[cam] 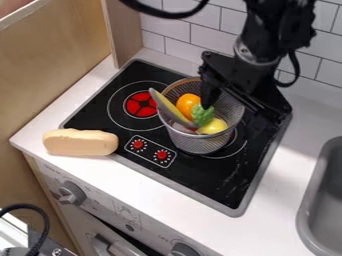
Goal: Move the silver basket to the right burner
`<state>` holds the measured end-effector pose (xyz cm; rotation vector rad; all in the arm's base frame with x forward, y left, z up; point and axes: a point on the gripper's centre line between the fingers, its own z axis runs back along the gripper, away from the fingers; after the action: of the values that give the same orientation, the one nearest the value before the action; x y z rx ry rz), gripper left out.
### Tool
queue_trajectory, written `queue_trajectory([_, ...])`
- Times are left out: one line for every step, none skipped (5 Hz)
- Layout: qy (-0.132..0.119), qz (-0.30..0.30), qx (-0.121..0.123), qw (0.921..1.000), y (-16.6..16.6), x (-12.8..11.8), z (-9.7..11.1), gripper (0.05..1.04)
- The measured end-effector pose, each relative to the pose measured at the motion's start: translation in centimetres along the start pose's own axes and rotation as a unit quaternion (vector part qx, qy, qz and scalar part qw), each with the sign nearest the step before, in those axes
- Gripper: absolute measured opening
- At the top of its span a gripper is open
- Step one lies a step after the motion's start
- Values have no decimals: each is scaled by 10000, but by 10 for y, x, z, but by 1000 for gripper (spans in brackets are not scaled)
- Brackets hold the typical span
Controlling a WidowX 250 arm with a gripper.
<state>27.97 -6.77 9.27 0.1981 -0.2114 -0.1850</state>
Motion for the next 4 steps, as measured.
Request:
queue_trajectory([-74, -122, -219, 9997, 11, -4, 14, 997])
queue_trajectory([-194, -266, -485, 9983, 27, -17, 18, 997])
queue_trajectory([-191, -355, -522, 9978, 38, -24, 17, 997])
queue_trajectory([-189, -433, -586, 9972, 49, -30, 15, 997])
